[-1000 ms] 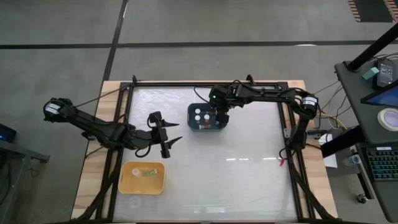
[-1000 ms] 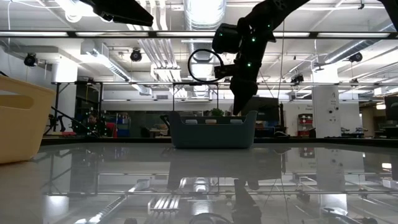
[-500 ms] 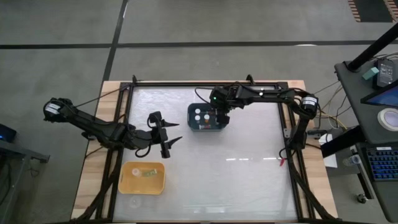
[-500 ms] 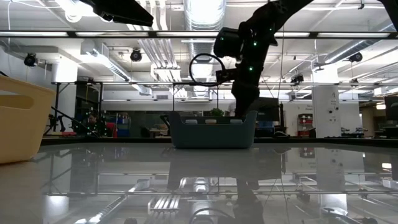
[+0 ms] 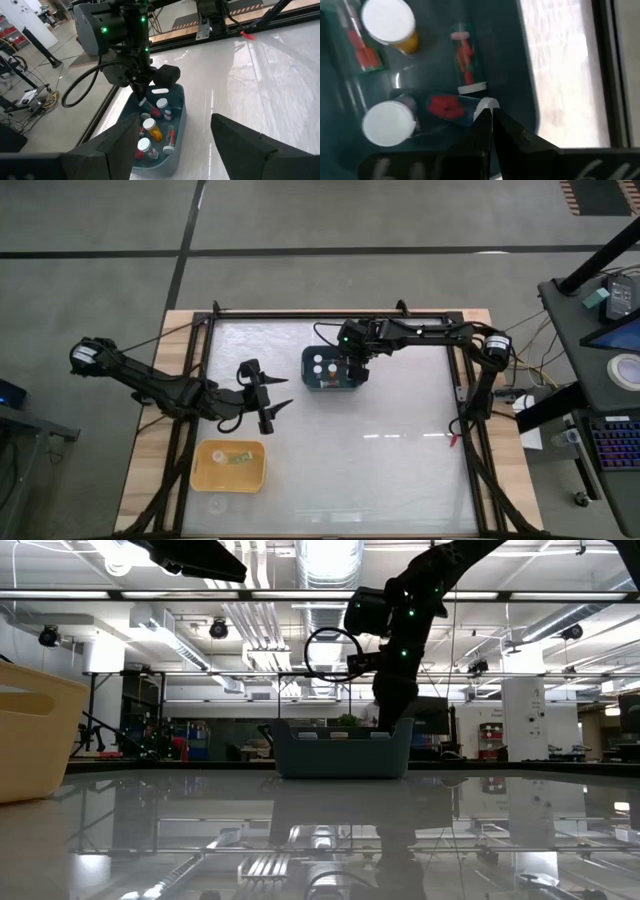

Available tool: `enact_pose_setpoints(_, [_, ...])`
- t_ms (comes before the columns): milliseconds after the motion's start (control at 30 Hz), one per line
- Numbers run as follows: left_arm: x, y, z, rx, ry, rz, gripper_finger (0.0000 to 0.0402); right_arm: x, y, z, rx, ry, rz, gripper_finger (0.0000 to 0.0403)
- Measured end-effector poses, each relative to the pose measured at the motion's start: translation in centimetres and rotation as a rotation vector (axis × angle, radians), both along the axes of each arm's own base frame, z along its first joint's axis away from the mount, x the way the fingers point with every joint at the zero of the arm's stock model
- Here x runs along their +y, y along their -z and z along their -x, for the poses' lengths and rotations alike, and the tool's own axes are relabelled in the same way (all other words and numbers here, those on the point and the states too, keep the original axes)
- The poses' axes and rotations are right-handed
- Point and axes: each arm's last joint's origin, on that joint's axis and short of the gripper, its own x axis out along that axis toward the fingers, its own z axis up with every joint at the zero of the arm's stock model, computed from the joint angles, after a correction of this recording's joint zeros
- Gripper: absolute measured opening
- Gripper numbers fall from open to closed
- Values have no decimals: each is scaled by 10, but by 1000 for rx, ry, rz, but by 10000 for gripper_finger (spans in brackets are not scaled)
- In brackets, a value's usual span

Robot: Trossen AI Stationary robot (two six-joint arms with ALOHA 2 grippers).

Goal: Pick and place medicine bottles into bin by pill shape (circle, oval)
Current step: Adjust the blue capsule bottle in the blue bin, then adjust the green tablet bottle in the yellow bin

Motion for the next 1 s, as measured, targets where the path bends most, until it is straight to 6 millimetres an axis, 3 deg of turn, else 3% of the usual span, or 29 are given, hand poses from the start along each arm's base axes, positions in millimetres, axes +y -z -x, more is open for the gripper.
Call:
enact_pose_setpoints(733, [0,0,0,0,0,0,231,11,-1,-3,-4,-14,-13,9])
enact_pose_setpoints(1000, [0,0,0,0,0,0,231,23,-23,-8,-51,-25,-9,9])
